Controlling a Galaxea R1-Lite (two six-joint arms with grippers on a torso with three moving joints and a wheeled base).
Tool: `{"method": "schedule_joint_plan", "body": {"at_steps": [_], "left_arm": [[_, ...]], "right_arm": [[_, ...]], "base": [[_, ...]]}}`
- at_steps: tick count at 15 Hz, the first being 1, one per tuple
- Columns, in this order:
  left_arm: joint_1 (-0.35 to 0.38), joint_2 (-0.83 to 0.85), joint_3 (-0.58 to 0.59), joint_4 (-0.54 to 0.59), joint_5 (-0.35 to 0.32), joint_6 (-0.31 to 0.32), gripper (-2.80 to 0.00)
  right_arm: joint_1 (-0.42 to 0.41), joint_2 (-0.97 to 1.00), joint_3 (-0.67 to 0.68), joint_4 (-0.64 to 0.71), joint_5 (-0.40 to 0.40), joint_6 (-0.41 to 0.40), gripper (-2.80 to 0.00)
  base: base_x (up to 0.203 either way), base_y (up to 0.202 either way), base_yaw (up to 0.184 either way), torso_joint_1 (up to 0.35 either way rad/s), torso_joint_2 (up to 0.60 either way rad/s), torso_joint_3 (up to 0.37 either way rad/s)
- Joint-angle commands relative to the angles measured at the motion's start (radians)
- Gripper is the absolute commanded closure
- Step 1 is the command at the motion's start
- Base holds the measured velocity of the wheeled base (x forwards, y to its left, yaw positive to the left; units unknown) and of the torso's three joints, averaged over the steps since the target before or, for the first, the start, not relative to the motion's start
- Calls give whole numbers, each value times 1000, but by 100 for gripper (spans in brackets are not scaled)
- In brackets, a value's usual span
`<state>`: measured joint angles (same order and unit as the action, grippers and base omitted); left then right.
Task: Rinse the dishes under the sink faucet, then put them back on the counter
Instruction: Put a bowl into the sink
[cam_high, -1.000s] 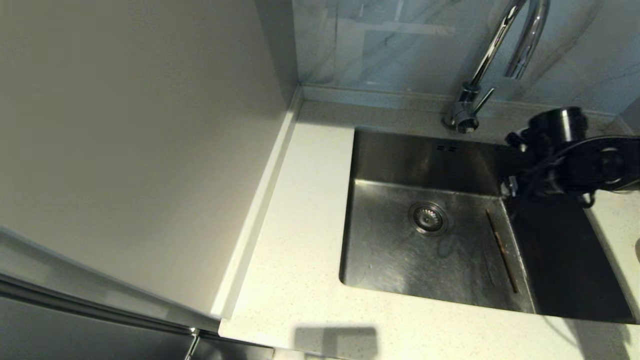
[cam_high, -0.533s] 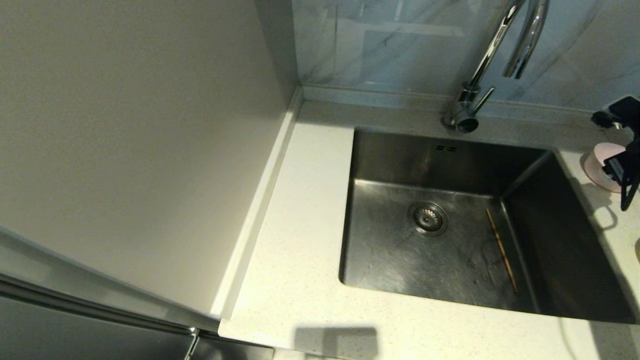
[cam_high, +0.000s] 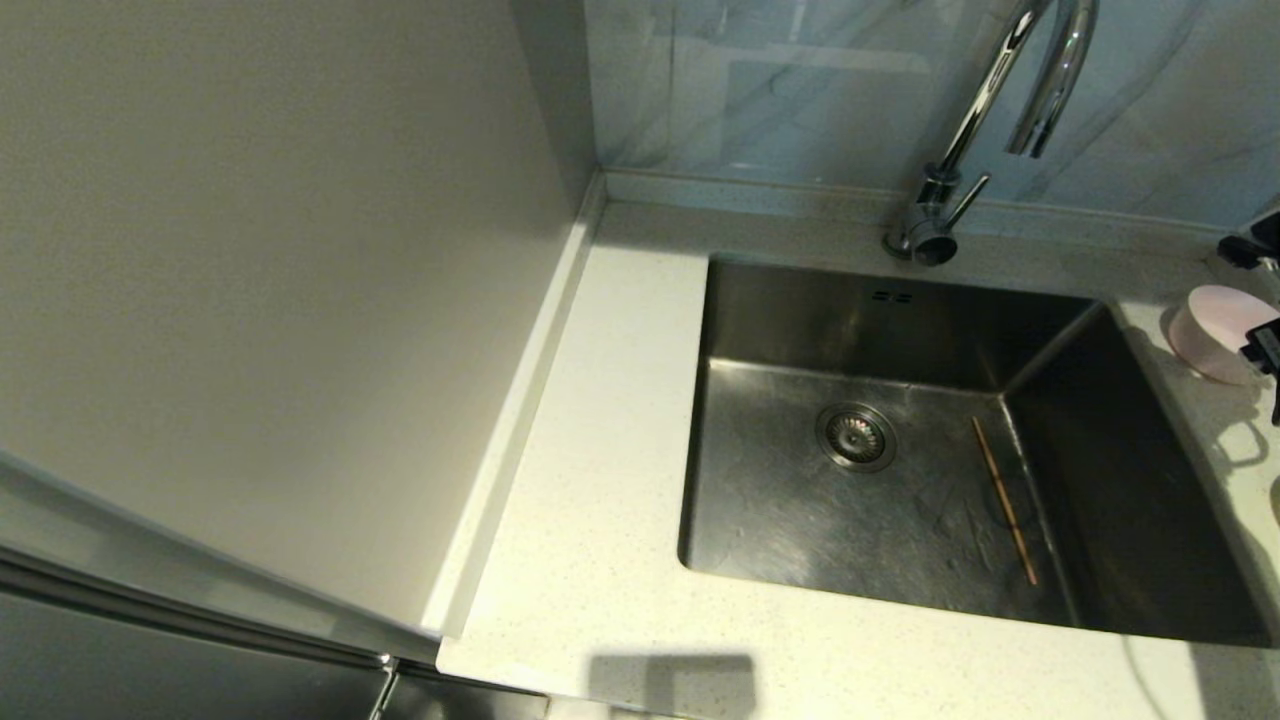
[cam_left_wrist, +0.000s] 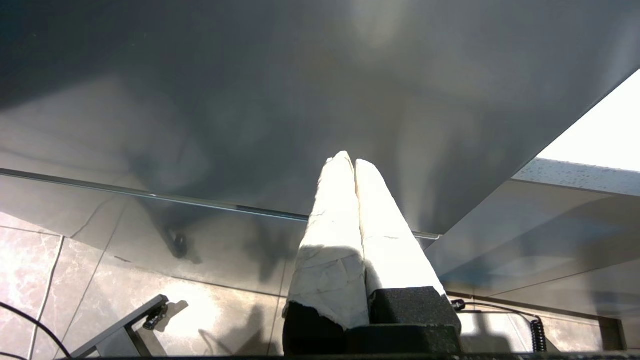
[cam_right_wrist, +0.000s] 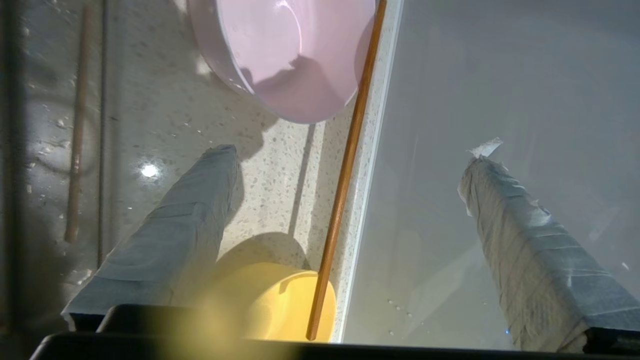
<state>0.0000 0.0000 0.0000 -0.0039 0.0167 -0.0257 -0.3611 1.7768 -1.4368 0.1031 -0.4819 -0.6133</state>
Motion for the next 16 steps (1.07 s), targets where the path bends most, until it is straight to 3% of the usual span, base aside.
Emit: {"method": "schedule_joint_plan", "body": {"at_steps": [1, 16], "left_arm": [[0, -3, 0, -1, 0, 0, 0], [0, -3, 0, -1, 0, 0, 0]], "right_arm": [[-21, 24, 1, 0, -3, -11, -280], [-101, 196, -85, -5, -15, -23, -280]], "base": [[0, 0, 0, 0, 0, 0], [0, 0, 0, 0, 0, 0]]}}
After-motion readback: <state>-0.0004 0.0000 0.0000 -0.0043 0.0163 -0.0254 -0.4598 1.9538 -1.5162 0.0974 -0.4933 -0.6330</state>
